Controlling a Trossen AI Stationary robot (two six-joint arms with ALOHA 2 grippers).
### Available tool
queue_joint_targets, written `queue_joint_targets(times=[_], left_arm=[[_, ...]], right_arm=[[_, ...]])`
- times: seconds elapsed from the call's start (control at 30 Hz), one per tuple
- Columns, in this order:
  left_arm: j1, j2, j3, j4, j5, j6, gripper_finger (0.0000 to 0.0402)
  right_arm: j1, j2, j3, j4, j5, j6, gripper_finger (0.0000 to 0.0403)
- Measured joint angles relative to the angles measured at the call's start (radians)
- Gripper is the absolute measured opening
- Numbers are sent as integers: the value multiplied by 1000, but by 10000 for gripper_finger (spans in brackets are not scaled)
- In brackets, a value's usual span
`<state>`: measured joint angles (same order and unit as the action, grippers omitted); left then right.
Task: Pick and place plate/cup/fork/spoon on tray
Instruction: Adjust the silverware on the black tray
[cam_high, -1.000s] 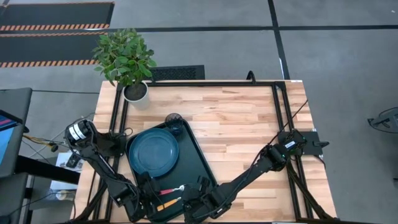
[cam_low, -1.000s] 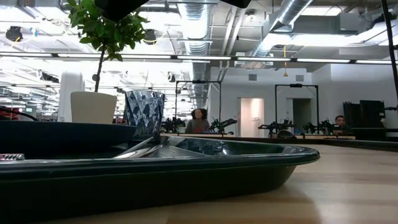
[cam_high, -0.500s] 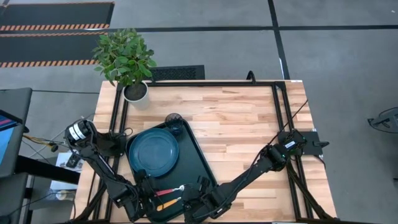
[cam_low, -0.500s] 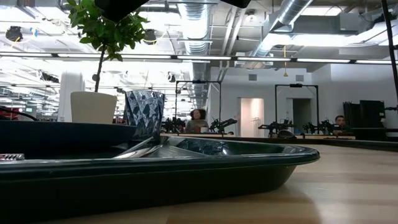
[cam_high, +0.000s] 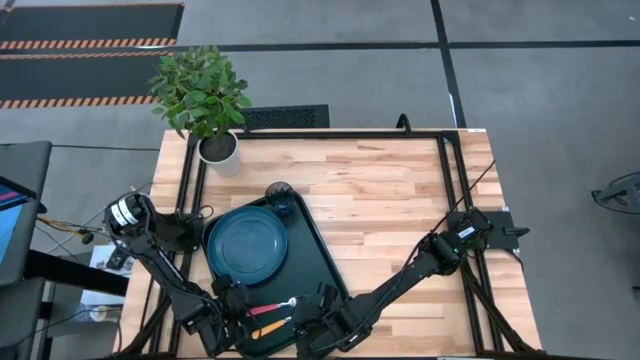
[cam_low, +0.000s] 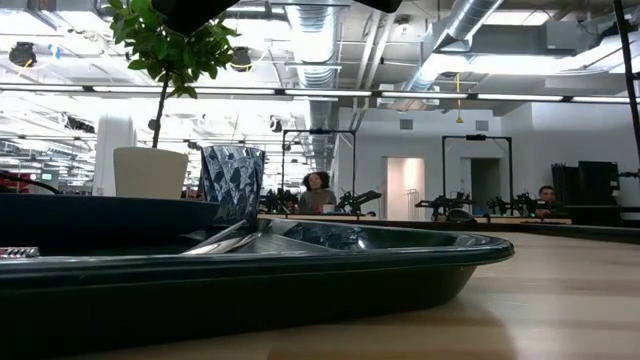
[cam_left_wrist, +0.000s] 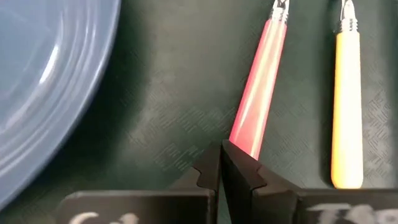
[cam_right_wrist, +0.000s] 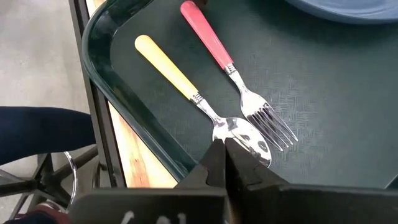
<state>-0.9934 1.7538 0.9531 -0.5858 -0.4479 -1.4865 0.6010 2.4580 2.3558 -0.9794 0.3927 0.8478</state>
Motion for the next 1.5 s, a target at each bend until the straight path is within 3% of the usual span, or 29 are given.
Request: queue_joint_targets(times=[0.33, 1.5], left_arm=[[0, 0, 0, 20, 43, 3, 0], [1, -2, 0, 140, 42, 24, 0]], right_arm=[[0, 0, 0, 0, 1, -6, 8], [1, 1, 0, 34, 2, -18, 8]])
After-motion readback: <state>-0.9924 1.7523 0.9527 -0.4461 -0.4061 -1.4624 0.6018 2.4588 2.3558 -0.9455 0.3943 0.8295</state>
